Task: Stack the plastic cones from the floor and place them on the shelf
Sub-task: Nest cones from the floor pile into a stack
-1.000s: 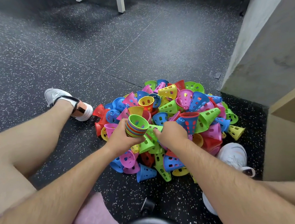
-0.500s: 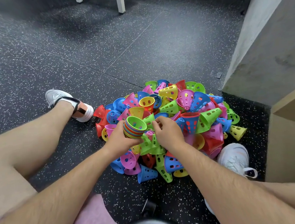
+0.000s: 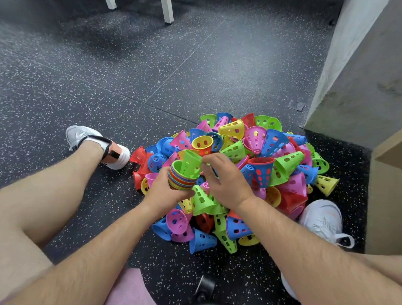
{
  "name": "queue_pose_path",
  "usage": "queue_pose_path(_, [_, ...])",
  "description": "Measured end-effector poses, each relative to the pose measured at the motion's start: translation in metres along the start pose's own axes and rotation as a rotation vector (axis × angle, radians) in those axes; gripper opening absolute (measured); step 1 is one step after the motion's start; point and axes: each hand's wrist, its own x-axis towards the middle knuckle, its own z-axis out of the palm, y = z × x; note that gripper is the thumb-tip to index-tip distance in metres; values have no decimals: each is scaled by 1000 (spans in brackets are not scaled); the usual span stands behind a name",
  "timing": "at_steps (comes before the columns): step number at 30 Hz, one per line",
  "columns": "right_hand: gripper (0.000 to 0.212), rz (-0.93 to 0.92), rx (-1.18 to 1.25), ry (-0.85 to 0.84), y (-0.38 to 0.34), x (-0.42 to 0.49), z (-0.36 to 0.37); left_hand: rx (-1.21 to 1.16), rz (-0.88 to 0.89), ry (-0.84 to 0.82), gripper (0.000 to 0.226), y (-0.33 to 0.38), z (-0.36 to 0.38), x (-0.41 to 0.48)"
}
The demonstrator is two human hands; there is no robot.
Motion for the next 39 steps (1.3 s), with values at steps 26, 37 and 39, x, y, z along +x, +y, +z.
queue_pose_path(26, [26,481,-598,13,73,-37,-84,40,154,-174,66,56,75,11])
queue_pose_path(37, [22,338,-355,391,64,-25,-85,14,124,-177,66,52,68,13])
queue_pose_path(39, [29,314,-317,403,57,-18,-84,8,121,-174,67,51,68,14])
